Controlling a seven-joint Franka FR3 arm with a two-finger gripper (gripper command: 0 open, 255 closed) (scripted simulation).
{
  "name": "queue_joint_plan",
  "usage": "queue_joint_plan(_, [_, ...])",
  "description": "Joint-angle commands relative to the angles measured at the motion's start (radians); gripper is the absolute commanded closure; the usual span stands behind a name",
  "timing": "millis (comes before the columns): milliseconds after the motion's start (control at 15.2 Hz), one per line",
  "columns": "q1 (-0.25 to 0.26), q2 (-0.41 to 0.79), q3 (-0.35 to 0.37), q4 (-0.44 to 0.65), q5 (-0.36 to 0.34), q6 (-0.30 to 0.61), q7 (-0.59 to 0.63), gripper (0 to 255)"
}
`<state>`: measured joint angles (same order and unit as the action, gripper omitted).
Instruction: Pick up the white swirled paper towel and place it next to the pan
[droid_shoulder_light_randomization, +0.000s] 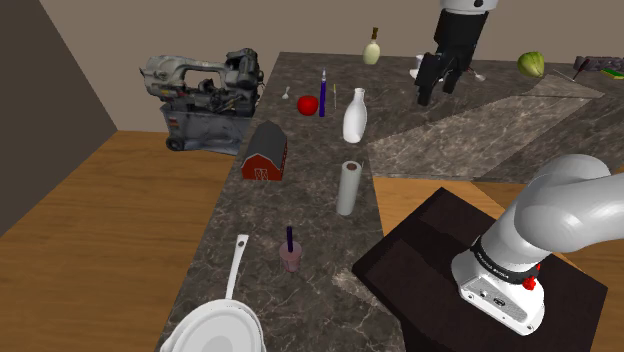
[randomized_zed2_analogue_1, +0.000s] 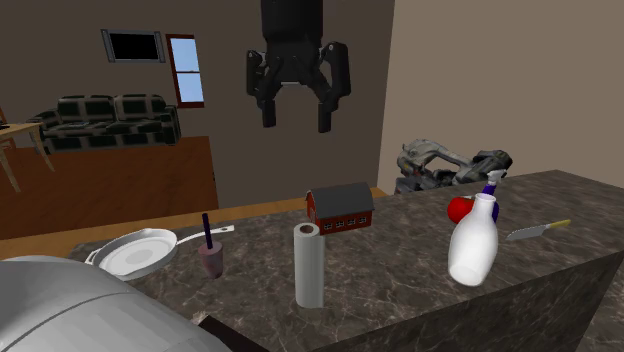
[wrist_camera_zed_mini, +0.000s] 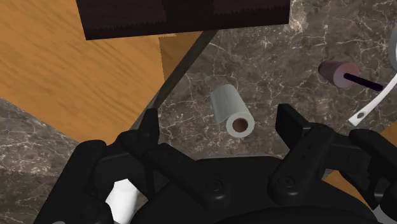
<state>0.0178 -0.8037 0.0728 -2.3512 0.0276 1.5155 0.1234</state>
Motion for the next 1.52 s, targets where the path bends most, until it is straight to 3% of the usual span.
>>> queue_joint_plan(0, [0.0, 0.0, 0.0, 0.0, 0.0, 0.0, 0.0, 0])
queue_joint_plan(726, [0.048, 0.251, 0.026, -0.138, -0.002, 0.403, -0.095, 0])
queue_joint_plan(1452, [0.079, 0.637, 0.067, -0.105, -0.036, 0.769, -0.161, 0])
